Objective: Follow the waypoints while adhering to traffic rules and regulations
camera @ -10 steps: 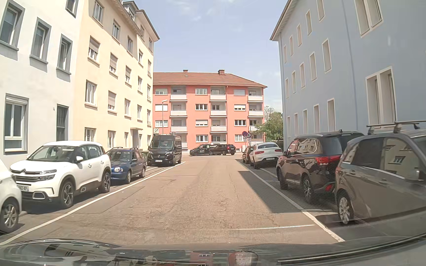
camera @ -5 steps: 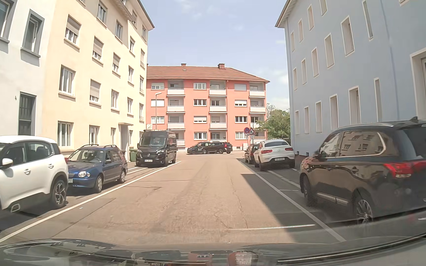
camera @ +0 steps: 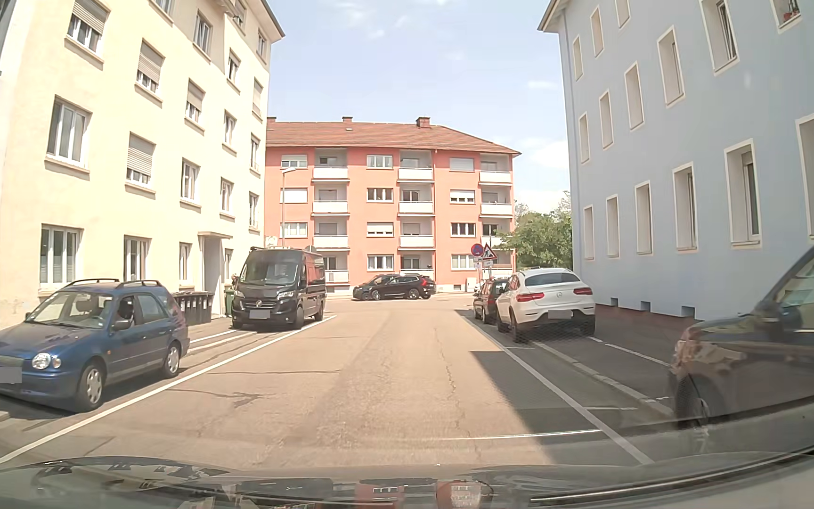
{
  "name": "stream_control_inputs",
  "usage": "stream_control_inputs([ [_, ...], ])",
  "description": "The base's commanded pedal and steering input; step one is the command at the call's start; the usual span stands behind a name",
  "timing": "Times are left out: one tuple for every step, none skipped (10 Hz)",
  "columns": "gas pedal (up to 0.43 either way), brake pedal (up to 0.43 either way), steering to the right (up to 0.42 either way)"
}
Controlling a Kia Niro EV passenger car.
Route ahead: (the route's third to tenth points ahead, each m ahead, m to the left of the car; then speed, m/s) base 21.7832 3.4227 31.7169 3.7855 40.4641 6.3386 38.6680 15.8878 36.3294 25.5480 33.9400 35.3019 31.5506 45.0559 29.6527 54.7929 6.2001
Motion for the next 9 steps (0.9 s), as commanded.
stream_control_inputs([
  [0.028,0.0,0.0],
  [0.028,0.0,0.001],
  [0.028,0.0,0.001],
  [0.028,0.0,0.0],
  [0.028,0.0,0.0],
  [0.028,0.0,0.0],
  [0.028,0.0,0.0],
  [0.028,0.0,0.0],
  [0.028,0.0,0.0],
])
